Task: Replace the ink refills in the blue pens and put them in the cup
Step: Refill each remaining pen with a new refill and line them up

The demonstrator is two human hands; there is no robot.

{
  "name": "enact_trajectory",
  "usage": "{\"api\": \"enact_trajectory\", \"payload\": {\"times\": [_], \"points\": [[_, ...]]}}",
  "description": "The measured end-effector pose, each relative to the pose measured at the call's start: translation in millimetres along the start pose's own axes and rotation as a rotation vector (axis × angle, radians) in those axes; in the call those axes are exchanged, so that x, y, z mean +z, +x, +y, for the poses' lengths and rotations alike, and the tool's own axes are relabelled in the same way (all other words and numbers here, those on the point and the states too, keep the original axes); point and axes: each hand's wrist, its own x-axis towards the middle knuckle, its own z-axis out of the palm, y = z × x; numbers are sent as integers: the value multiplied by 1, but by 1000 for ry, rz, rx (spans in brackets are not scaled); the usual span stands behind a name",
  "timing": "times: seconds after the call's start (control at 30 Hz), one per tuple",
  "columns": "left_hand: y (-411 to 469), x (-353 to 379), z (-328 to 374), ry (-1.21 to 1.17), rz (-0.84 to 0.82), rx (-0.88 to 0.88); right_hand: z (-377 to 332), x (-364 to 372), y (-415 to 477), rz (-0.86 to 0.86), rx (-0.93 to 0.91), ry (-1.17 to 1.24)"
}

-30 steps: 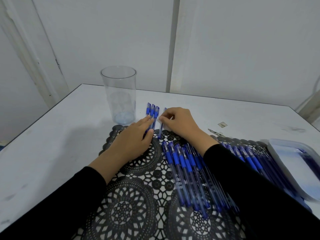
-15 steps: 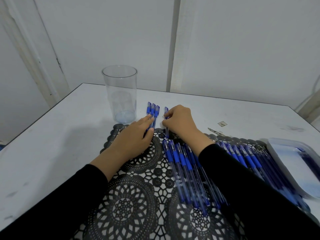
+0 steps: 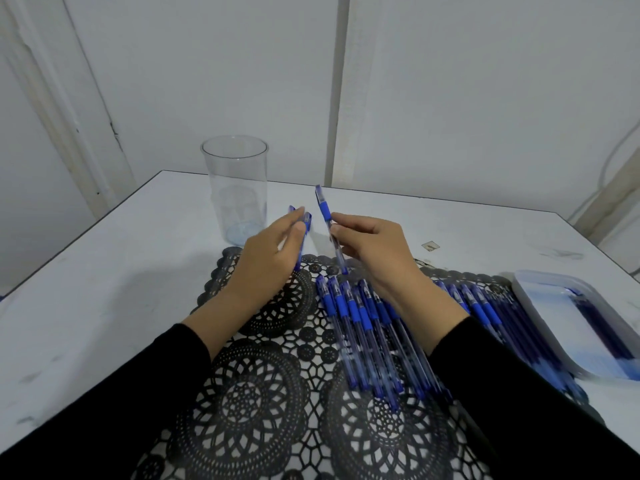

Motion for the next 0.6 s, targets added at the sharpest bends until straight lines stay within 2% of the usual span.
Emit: {"api": "enact_trajectory", "payload": {"times": [0.1, 0.33, 0.47, 0.6], "points": [[-10, 6, 23, -276, -40, -12, -9, 0, -26, -21, -49, 91], [-39, 12, 51, -718, 123, -96, -16, -7, -72, -89, -160, 89], [-44, 3, 53, -666, 141, -26, -21, -16, -84, -51, -233, -23], [-53, -14, 36, -360, 17, 111, -21, -33, -91, 39, -306, -120]]}}
